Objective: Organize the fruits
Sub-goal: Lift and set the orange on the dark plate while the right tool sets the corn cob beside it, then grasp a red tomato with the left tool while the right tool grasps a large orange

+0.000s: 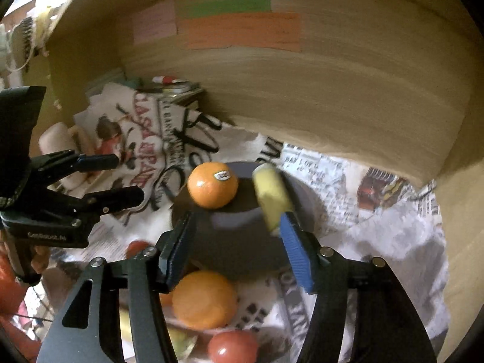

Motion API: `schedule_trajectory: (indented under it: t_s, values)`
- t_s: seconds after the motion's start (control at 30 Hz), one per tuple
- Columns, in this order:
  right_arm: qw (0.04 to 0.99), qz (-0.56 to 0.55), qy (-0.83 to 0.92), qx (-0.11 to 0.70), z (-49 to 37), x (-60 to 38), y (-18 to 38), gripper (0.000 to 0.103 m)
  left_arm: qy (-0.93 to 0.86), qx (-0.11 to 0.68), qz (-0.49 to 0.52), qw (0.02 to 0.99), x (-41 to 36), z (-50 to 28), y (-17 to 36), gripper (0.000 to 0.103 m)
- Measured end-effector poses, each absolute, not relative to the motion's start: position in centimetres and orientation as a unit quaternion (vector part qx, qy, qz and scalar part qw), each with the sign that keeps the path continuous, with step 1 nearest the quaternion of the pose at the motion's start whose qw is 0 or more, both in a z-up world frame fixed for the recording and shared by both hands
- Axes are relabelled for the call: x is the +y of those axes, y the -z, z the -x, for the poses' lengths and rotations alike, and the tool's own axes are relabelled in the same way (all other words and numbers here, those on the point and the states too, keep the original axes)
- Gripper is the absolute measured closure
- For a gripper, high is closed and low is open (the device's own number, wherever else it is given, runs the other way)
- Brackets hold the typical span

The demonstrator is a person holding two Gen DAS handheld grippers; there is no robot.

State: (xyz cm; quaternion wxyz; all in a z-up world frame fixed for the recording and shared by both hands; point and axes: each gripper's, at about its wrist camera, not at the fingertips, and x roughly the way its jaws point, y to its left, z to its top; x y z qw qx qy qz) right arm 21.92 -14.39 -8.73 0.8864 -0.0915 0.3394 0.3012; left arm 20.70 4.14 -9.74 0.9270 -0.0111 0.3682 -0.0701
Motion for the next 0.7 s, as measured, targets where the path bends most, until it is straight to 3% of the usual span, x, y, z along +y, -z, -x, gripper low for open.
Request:
schedule_trajectory:
  t_s: [0.53, 0.7]
  values:
    - [0.851, 0.078, -0.309, 0.417, -18.9, -14.0, 14.4, 0.044, 0.087, 0.438, 0.025, 0.894, 3.9, -17.6, 16.3, 0.019]
    - [0.844, 0.089, -0.309, 0.429, -19.1, -13.6, 15.4, 0.040, 0.096, 0.449, 0.032, 0.888, 3.7, -17.9, 17.4, 0.026]
